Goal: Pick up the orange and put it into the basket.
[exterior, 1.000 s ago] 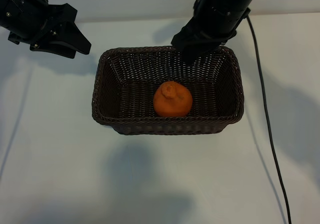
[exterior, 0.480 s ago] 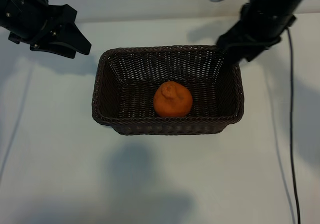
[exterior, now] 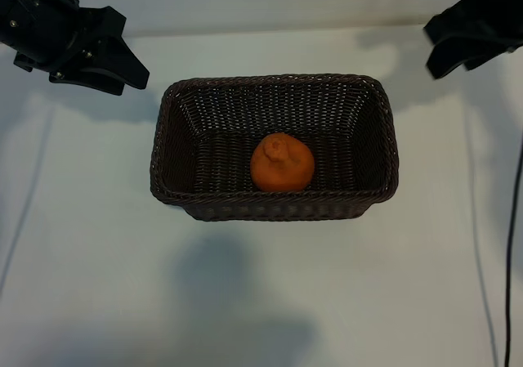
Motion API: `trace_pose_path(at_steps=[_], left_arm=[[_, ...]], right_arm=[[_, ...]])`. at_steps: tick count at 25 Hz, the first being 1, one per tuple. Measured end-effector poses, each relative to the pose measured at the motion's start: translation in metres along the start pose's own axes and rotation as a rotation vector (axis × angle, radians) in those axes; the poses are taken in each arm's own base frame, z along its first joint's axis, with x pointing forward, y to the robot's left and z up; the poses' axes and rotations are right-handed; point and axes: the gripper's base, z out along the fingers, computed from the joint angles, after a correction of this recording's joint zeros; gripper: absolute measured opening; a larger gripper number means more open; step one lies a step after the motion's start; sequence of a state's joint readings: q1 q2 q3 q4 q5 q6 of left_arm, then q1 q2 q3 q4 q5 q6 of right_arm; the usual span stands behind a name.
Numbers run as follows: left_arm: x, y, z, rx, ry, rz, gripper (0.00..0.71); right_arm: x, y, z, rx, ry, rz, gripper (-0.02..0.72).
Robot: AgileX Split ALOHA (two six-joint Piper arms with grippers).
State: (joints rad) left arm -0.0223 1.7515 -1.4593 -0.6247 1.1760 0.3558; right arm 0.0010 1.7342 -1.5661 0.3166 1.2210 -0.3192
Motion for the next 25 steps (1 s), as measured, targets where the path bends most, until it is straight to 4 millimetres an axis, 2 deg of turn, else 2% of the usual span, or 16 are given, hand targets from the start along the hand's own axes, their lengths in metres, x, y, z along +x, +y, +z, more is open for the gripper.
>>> trace_pose_path(at_steps=[4, 9, 21, 25], left_arm=[[0.0, 0.0, 0.0, 0.0, 0.0, 0.0, 0.445], [0.0, 0.0, 0.0, 0.0, 0.0, 0.005, 0.445], [0.0, 0.0, 0.0, 0.002, -0.001, 0.004, 0.445], [-0.002, -0.005, 0.0, 0.055, -0.021, -0.012, 0.445]], right_arm=[[0.003, -0.01, -0.011, 0.001, -0.032, 0.021, 0.455], [0.005, -0.018, -0.015, 0.002, -0.045, 0.045, 0.43], [0.004, -0.016, -0.016, -0.031, -0.058, 0.059, 0.416], [0.004, -0.016, -0.016, -0.031, -0.058, 0.059, 0.416]])
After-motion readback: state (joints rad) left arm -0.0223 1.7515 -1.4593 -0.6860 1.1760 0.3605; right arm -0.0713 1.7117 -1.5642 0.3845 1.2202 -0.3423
